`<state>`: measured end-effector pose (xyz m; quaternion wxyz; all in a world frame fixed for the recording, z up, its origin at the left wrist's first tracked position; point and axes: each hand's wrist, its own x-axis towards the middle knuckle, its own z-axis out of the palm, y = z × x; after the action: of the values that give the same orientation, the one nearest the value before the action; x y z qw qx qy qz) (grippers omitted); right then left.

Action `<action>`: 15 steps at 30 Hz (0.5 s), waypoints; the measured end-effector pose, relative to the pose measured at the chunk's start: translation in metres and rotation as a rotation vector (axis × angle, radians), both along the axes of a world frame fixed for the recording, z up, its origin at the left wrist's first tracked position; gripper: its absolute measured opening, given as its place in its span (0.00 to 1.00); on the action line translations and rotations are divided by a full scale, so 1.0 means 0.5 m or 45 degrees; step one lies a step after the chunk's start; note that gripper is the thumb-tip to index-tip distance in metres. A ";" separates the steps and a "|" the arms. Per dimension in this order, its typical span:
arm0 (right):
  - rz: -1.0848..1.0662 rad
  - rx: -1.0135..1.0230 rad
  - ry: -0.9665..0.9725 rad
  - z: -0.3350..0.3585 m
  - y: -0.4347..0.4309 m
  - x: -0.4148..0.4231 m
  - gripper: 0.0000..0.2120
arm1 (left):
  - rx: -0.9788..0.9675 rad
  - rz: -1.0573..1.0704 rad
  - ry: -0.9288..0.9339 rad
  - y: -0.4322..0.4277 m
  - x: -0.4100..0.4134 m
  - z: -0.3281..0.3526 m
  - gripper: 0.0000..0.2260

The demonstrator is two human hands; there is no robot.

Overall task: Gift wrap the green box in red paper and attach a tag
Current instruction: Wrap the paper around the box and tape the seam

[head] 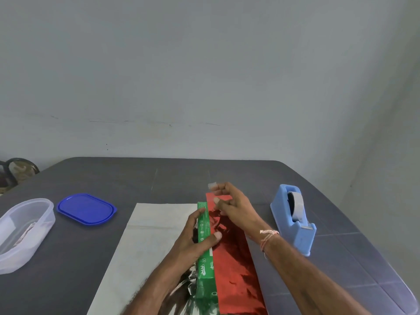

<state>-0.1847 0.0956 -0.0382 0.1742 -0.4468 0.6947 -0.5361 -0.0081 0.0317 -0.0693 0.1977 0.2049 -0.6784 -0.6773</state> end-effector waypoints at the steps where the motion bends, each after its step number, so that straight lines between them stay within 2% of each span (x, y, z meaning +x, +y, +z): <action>1: 0.009 -0.013 -0.023 0.002 0.002 0.001 0.13 | -0.009 0.083 0.007 -0.004 0.000 0.004 0.25; 4: 0.062 -0.017 -0.061 0.009 0.009 0.004 0.10 | -0.050 0.458 0.015 -0.038 -0.017 0.023 0.16; 6: 0.077 0.006 -0.058 0.010 0.009 0.003 0.09 | -0.036 0.549 0.061 -0.064 -0.031 0.058 0.09; 11: 0.080 0.058 -0.005 0.014 0.006 0.005 0.06 | -0.173 0.295 -0.026 -0.100 -0.052 0.132 0.12; 15: 0.132 0.090 0.056 0.019 0.009 0.003 0.05 | -0.261 0.199 -0.137 -0.109 -0.057 0.141 0.10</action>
<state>-0.1831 0.1000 -0.0287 0.2022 -0.4876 0.6926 -0.4916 -0.0363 -0.0228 0.0014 0.2331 0.2718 -0.7356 -0.5751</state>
